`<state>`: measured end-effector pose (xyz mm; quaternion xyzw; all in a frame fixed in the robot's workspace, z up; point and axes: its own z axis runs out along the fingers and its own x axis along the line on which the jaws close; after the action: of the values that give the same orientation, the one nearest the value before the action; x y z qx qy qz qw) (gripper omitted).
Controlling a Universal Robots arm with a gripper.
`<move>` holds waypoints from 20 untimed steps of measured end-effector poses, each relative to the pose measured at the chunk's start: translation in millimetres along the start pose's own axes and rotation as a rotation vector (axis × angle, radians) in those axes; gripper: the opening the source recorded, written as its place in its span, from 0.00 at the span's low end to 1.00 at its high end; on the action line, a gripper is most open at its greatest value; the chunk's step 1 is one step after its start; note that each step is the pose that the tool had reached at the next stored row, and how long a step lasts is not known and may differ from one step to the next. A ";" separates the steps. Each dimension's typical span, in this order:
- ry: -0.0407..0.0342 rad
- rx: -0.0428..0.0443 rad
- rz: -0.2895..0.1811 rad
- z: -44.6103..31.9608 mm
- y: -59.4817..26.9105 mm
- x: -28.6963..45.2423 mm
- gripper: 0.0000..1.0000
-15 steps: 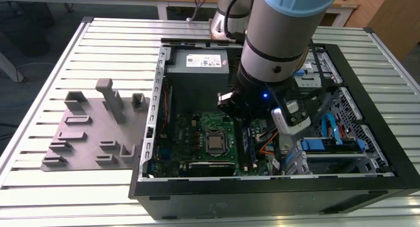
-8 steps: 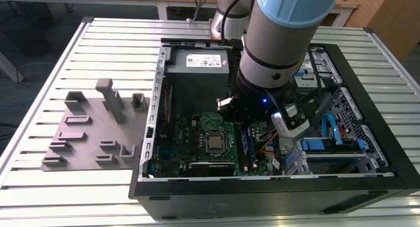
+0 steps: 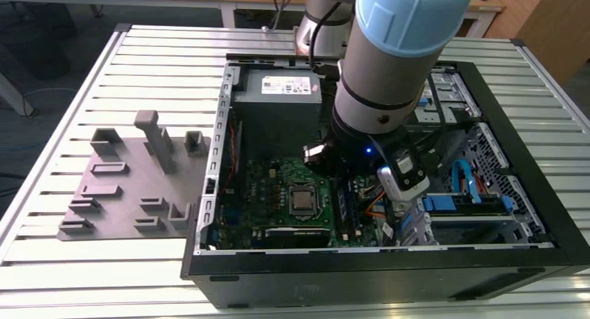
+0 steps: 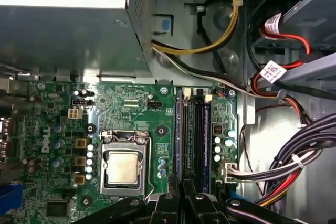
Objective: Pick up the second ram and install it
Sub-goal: 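Insert the second ram into the second slot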
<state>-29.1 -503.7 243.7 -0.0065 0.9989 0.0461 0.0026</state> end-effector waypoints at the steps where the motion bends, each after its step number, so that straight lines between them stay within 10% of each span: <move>1: 0.0000 0.0002 0.000 0.7 -0.6 0.0 0.11; 20: -0.0039 0.0003 0.043 16.2 -9.9 -1.6 0.11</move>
<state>-27.3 -512.1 226.7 0.0149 0.9988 0.0460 0.0036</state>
